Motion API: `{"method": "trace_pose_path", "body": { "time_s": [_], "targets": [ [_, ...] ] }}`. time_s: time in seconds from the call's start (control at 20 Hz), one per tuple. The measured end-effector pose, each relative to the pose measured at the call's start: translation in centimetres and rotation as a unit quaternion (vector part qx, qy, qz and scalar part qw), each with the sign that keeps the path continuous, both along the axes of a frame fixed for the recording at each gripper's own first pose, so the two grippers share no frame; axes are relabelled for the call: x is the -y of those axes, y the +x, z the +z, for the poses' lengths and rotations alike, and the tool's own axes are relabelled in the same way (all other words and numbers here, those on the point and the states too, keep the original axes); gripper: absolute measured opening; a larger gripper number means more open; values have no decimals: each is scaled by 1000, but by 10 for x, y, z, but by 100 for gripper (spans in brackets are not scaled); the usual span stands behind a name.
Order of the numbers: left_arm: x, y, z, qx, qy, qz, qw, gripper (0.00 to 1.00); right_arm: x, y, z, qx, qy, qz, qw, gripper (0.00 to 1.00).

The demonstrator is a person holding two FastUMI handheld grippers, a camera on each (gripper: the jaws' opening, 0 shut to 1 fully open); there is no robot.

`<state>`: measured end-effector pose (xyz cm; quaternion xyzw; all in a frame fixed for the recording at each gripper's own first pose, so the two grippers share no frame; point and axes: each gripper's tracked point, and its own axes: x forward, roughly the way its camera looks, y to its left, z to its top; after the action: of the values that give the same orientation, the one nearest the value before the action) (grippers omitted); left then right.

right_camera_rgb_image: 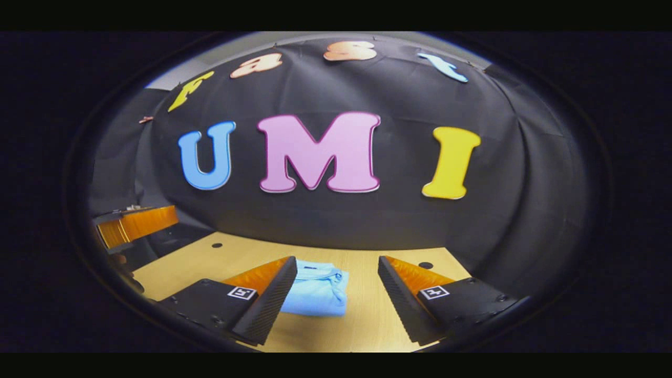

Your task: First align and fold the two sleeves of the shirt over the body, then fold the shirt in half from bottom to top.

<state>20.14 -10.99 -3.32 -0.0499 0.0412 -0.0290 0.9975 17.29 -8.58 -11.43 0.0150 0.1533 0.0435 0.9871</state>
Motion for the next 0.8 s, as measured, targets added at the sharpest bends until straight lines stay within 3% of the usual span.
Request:
{"method": "trace_pose_path", "body": {
  "time_s": [0.4,0.55,0.8],
  "targets": [
    [-18,-123,34,5,-9,0,1000,97,8,-105,72,40,-4,-16,999,96],
    [-14,-151,39,11,-3,-12,1000,97,7,-129,88,48,10,-16,999,96],
    [-14,-184,50,28,30,12,999,97,13,-152,105,63,10,13,998,96]
  ]
}}
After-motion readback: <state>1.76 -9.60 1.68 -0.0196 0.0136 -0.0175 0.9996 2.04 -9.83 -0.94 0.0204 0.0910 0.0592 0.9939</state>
